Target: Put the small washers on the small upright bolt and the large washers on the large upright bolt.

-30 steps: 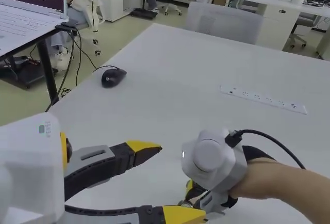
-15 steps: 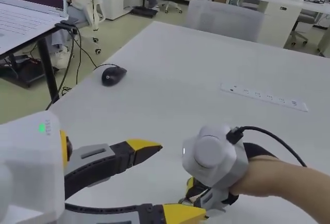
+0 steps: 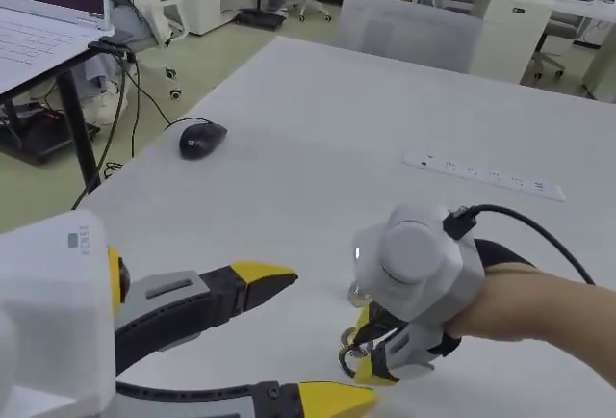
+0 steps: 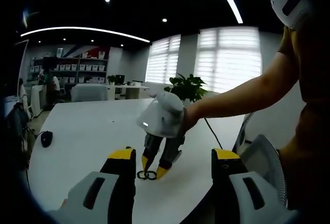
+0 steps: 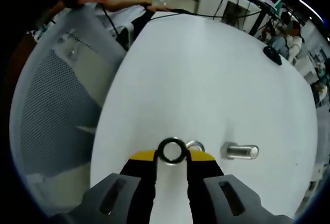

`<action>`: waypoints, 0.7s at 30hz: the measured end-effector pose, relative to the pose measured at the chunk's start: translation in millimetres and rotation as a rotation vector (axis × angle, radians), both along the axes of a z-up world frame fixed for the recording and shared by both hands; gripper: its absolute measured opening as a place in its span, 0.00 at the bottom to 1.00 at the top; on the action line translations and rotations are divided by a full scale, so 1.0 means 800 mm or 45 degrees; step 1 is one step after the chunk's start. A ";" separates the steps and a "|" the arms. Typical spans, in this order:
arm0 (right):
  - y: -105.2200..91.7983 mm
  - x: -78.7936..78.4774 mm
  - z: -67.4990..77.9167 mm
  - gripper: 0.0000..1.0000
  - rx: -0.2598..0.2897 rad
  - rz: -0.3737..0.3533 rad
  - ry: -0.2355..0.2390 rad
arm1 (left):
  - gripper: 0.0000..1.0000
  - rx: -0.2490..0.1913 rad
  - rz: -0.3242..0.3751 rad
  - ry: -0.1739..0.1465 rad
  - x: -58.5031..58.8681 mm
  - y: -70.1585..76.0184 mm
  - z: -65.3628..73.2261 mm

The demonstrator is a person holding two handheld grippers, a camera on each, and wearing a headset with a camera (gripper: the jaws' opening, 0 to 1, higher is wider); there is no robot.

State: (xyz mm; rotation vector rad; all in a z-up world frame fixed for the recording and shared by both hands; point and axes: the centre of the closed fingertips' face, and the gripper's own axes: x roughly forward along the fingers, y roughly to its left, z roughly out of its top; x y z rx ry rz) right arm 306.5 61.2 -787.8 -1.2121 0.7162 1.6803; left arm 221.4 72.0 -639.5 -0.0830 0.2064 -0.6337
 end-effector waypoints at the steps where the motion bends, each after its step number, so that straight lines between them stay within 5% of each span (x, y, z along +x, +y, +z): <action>1: -0.001 0.004 0.003 0.22 0.003 -0.004 -0.008 | 0.58 -0.001 -0.002 -0.001 0.000 -0.001 0.000; 21: 0.008 0.076 0.046 0.22 0.048 -0.058 -0.110 | 0.58 -0.011 -0.009 0.013 0.003 -0.004 -0.004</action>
